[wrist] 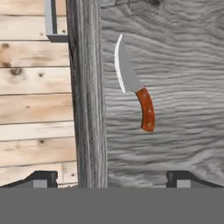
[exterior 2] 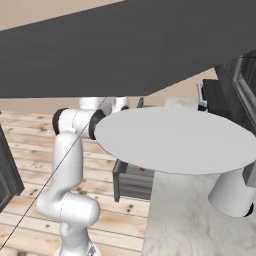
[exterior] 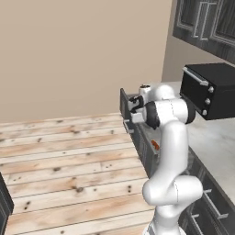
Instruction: Pick up the metallic utensils from the counter and place them in the open drawer. Make sure not to pick up any wooden utensils.
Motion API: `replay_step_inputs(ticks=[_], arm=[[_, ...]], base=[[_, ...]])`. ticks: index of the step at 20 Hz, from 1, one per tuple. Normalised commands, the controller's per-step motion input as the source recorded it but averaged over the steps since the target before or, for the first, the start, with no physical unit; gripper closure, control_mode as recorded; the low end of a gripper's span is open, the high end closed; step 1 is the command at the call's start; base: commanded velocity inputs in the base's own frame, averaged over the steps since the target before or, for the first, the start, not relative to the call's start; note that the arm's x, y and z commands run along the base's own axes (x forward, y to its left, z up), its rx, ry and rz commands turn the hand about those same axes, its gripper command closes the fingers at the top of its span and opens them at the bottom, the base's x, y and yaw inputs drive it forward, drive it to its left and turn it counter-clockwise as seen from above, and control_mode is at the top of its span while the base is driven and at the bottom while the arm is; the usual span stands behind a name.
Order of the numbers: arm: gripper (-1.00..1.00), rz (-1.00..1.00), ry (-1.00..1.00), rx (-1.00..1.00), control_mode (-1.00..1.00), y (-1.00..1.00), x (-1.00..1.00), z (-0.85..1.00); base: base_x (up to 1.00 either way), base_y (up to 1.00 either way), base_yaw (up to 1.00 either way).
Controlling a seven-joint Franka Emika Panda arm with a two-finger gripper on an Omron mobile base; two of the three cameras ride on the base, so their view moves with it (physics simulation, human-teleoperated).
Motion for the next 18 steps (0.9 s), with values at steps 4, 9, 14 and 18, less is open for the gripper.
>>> replay_step_inputs(ticks=[4,9,14,18], arm=[[-1.0,0.03,0.07,0.06,-1.0,0.0,0.0,-0.45],[-1.0,0.02,0.02,0.08,-1.0,0.0,0.0,-0.49],[-1.0,0.0,0.0,0.08,-1.0,0.0,0.01,-0.28],[-1.0,0.01,0.0,0.04,-1.0,0.02,0.0,-0.23]], base=[[0.0,0.0,0.0],[0.0,0.0,0.0],[0.0,0.0,0.0],[0.0,0.0,0.0]])
